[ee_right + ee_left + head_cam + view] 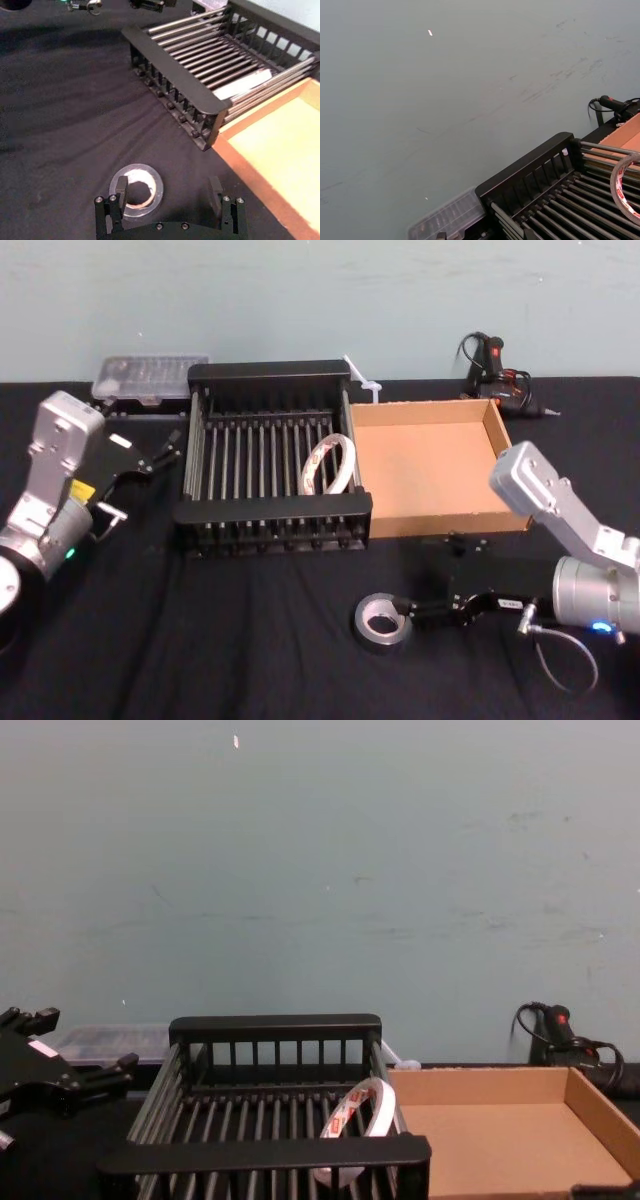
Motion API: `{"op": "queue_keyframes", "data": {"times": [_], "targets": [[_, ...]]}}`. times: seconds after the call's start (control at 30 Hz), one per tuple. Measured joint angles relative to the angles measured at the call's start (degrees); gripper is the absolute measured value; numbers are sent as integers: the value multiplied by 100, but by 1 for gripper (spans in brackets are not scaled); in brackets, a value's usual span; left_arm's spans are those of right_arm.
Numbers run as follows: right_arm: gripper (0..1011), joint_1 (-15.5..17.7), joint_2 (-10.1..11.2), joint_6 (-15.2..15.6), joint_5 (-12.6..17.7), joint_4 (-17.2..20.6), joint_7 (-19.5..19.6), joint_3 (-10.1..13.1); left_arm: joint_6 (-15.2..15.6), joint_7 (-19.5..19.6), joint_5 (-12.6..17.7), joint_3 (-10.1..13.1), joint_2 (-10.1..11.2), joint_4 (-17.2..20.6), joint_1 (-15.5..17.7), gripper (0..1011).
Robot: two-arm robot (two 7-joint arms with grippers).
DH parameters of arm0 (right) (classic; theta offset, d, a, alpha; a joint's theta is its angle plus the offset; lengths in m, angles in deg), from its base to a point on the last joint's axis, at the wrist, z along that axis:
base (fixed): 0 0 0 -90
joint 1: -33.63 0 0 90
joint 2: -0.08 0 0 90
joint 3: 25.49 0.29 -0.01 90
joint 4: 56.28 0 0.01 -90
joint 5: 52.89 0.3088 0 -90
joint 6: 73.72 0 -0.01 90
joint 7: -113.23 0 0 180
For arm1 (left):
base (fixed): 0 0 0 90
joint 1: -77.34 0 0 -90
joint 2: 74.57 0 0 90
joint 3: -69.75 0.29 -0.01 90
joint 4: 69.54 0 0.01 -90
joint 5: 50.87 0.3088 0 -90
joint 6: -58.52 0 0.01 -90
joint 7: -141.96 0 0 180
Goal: Pick up the white tape and place it into the black box , Pick up the silver tape and place it into the brown box.
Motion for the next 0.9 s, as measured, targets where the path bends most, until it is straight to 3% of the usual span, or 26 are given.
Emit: {"op": "queue_keyframes", "data": {"times": [0.47,0.9], "targets": [[1003,-255,-135,95,-116,-281,-19,-358,0,0,0,0,0,0,0,1001],[1002,-438,-315,115,-222,-557,7,-519,0,0,0,0,0,0,0,1001]]}}
